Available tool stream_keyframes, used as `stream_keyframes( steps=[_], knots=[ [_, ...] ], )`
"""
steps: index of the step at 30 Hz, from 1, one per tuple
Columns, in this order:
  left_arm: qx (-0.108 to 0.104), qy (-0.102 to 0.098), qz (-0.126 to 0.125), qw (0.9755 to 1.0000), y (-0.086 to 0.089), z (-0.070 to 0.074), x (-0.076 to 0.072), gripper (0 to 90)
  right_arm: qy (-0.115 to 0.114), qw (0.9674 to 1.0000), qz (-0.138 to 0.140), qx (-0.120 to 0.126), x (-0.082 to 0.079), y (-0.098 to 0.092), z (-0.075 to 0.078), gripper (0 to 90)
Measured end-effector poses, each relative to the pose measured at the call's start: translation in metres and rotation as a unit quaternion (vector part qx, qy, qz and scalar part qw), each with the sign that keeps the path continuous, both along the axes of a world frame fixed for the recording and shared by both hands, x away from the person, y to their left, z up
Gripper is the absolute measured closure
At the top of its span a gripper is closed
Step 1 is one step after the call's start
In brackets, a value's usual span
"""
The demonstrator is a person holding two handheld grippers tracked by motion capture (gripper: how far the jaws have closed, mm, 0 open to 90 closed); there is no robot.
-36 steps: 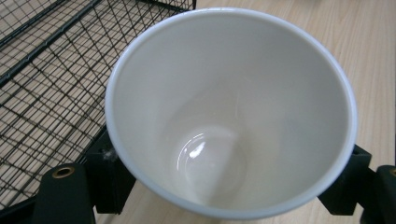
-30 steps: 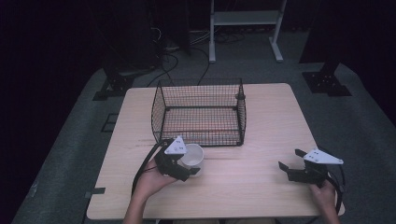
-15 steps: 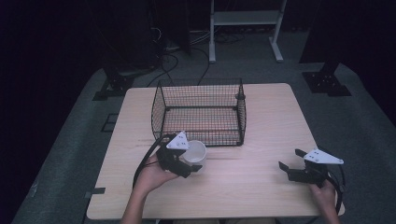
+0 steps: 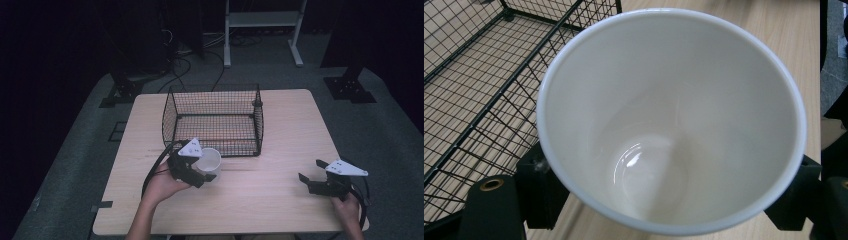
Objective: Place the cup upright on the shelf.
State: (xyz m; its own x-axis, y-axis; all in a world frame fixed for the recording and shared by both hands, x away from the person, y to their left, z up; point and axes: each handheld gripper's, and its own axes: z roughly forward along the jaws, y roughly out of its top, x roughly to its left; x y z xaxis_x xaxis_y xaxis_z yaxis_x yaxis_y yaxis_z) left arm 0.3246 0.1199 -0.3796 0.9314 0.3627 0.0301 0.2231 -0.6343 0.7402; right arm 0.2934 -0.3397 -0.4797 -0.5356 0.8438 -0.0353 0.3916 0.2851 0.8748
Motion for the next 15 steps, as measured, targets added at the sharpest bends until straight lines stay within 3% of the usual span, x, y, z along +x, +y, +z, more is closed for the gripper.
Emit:
stream_keyframes(
  steps=[15],
  knots=[
    [0.003,-0.001,-0.004,1.0000,0.002,0.014,0.005,20.7,0.000,1.0000,0.000,0.001,0.000,-0.001,0.000,13.1]
  ],
)
